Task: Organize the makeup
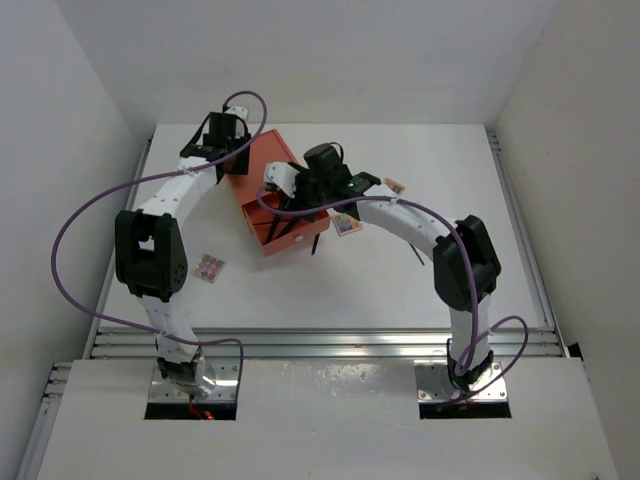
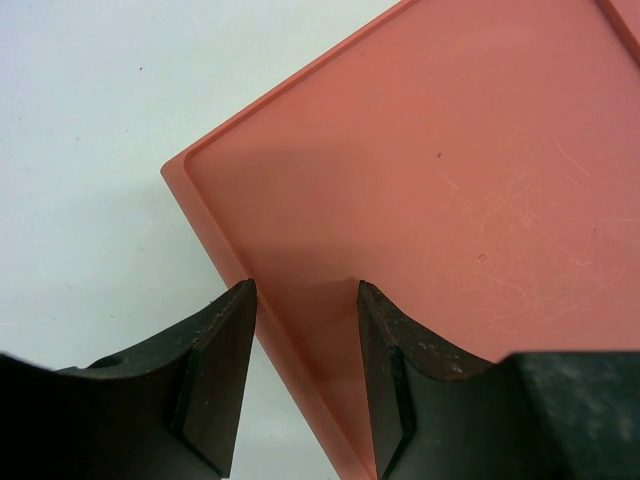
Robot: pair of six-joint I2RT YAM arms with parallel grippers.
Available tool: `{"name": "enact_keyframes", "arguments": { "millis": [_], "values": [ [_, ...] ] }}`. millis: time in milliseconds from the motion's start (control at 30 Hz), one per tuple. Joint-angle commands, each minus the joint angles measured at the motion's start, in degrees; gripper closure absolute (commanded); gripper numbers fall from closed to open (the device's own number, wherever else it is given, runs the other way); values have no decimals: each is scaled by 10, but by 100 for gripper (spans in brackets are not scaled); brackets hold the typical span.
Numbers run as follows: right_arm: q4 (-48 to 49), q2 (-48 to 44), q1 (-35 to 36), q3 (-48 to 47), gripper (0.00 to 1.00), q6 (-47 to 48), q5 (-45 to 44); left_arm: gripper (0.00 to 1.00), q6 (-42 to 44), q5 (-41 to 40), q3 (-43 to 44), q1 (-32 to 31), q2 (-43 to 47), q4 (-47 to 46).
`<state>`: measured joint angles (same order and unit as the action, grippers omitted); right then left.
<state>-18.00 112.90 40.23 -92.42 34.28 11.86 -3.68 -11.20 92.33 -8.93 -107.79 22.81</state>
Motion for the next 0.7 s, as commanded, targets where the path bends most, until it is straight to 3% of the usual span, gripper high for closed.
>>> {"name": "enact_keyframes", "arguments": {
  "millis": [0, 200, 433, 567, 667],
  "values": [
    [91, -47, -4, 2, 34, -64, -22, 50, 4, -8, -5, 6, 21, 11],
    [141, -152, -72, 107, 37, -316, -59, 50, 4, -8, -5, 6, 21, 11],
    [14, -231, -175, 300, 41, -403, -169, 50, 4, -8, -5, 6, 21, 11],
    [-26, -226, -236, 345, 45, -422, -171, 50, 4, -8, 0, 6, 21, 11],
    [-91, -199, -267, 324, 50, -432, -168, 50, 4, -8, 0, 6, 15, 11]
  ]
}}
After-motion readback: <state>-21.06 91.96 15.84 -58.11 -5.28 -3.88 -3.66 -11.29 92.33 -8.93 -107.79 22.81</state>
